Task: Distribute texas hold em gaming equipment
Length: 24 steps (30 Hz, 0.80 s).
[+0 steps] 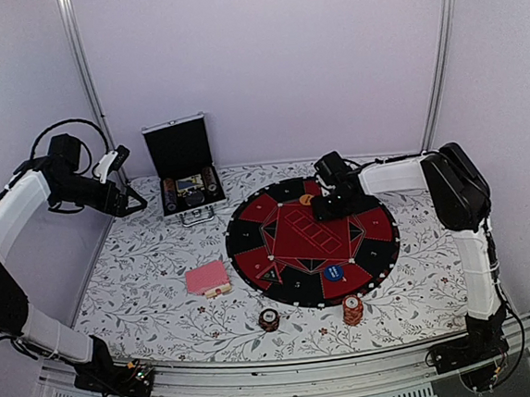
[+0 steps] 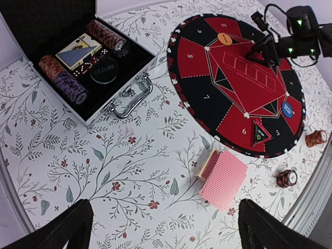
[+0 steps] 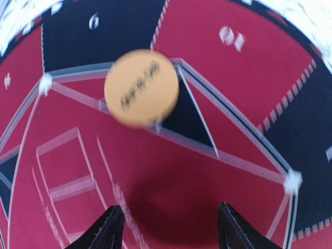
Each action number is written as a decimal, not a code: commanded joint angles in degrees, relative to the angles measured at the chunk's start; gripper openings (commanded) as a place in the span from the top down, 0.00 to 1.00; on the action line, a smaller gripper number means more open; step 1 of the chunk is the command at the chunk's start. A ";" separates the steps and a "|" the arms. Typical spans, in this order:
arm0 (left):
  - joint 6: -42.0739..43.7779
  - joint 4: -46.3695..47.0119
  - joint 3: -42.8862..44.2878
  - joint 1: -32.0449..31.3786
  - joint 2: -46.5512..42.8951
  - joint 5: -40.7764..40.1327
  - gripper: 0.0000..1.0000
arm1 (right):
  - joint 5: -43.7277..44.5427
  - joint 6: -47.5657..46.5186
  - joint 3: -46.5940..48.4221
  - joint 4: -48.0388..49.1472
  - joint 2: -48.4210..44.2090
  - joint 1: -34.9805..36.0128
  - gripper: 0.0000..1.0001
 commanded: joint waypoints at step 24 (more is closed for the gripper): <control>-0.32 -0.35 0.28 0.34 -3.47 2.66 0.00 | -0.89 10.37 -30.40 -4.84 -24.39 15.56 0.58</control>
